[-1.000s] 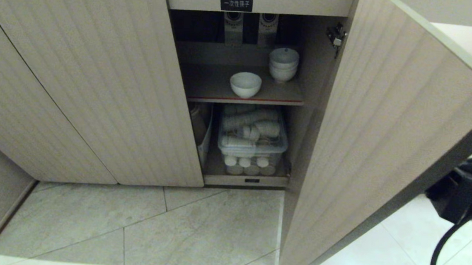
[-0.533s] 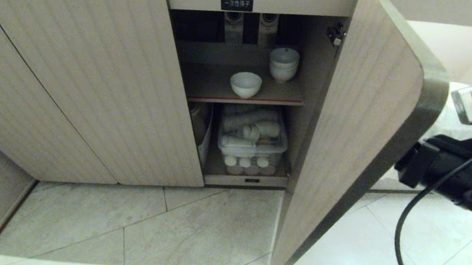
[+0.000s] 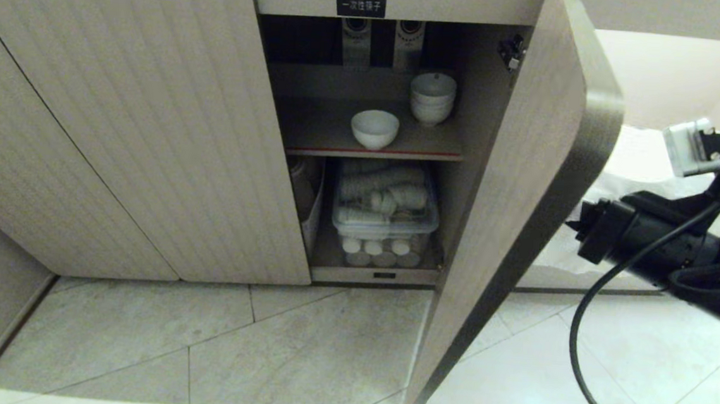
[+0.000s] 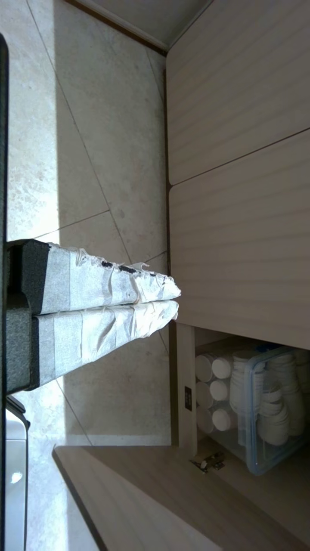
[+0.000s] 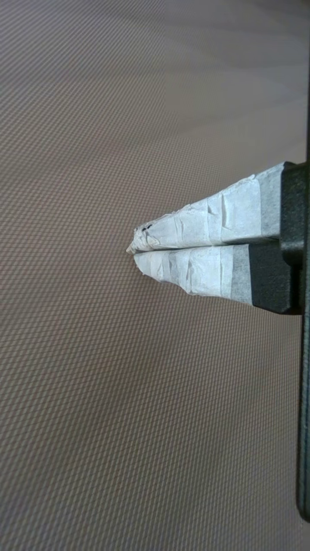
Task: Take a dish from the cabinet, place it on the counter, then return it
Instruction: Close the cabinet door
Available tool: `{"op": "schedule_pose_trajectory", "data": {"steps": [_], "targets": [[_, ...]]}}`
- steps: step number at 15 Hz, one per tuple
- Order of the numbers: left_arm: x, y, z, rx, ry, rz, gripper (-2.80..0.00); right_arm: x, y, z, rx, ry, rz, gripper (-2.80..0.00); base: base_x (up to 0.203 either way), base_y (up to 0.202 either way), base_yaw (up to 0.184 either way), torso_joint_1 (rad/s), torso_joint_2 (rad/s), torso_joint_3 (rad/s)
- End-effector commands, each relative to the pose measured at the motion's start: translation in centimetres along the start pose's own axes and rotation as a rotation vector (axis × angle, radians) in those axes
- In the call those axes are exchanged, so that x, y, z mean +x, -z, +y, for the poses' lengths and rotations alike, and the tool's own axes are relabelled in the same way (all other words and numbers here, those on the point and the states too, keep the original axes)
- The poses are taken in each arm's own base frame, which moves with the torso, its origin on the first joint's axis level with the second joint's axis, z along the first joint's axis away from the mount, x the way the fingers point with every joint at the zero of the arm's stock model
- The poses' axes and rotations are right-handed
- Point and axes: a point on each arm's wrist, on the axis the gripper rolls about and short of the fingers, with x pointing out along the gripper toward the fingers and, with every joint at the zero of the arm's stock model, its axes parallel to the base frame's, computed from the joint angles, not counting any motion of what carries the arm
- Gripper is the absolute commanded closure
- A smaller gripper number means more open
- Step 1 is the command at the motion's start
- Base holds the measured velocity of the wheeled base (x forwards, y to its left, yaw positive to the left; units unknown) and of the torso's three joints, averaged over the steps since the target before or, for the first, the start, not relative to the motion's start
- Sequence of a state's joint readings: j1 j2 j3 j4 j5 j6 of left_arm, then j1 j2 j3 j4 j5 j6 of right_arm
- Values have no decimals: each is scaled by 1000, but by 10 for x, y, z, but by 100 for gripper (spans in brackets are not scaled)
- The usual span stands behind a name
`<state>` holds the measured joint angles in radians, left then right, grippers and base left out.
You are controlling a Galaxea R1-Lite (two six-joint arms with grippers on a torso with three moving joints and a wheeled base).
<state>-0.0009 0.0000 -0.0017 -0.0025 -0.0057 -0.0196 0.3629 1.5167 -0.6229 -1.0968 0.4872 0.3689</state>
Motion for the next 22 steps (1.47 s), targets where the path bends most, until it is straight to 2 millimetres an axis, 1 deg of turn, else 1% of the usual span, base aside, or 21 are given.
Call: {"op": "schedule_pose_trajectory", "data": {"steps": [1, 3, 6, 10, 14, 17, 19, 22], "targets": [[0, 0, 0, 0, 0, 0, 0, 10, 1, -1, -1, -20, -4, 0, 0, 0, 0, 0, 0, 0], [0, 0, 0, 0, 0, 0, 0, 17, -1, -1, -8, -35, -17, 0, 0, 0, 0, 0, 0, 0], [0, 0, 0, 0, 0, 0, 0, 31, -1, 2, -3, 24, -54, 0, 0, 0, 0, 0, 0, 0], [0, 0, 0, 0, 1, 0, 0, 46, 1, 7, -2, 10, -62, 0, 0, 0, 0, 0, 0, 0], [0, 0, 0, 0, 0, 0, 0, 63, 5, 5, -41, 31, -73, 0, 0, 0, 0, 0, 0, 0], [0, 0, 0, 0, 1, 0, 0, 74, 1, 2, -52, 42, -96, 0, 0, 0, 0, 0, 0, 0], [0, 0, 0, 0, 1, 0, 0, 82, 2, -2, -48, 86, -116, 0, 0, 0, 0, 0, 0, 0], [0, 0, 0, 0, 0, 0, 0, 92, 1, -6, -56, 90, -133, 0, 0, 0, 0, 0, 0, 0]]}}
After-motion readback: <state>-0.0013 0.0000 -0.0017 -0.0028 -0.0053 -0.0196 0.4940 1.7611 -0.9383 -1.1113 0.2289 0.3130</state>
